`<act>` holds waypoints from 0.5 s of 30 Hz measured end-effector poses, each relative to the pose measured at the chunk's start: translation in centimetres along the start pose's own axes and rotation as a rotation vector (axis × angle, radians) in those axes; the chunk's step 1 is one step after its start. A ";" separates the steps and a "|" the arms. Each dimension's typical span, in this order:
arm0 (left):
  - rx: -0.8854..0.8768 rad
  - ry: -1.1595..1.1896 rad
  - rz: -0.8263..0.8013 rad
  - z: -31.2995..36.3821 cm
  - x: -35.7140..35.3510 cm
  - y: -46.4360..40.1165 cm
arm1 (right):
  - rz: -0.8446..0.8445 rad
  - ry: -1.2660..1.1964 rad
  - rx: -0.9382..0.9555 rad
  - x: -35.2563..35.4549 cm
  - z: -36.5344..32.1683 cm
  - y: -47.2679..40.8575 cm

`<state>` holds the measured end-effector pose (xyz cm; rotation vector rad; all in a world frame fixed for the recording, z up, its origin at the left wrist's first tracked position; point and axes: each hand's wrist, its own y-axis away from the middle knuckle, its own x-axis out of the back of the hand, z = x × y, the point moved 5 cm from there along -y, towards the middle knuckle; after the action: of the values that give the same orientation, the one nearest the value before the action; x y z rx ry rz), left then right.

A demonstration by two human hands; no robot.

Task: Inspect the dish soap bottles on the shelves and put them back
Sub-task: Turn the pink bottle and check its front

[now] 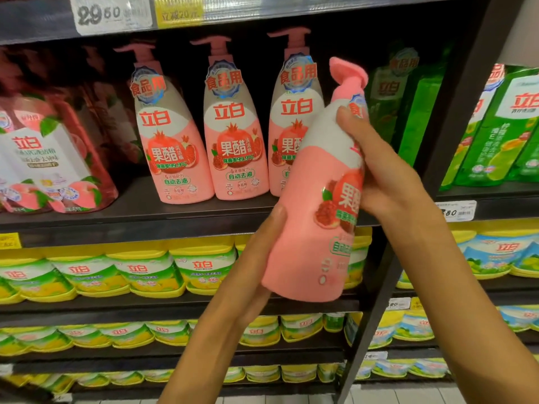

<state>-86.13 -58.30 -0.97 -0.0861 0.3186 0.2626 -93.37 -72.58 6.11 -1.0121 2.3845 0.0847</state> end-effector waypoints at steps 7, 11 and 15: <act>0.063 0.263 -0.032 -0.7 -0.9 0.0 | -0.004 0.041 -0.118 0.9 0.2 -0.1; 0.094 0.387 -0.110 -0.2 -2.3 -0.2 | -0.004 -0.146 -0.176 1.3 0.9 0.2; 0.112 0.425 -0.167 0.1 -3.1 -0.4 | 0.017 -0.156 -0.213 1.8 0.6 0.2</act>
<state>-88.79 -59.44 0.13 -0.0568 0.7437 0.0579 -94.27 -73.44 4.69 -1.0401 2.2760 0.4160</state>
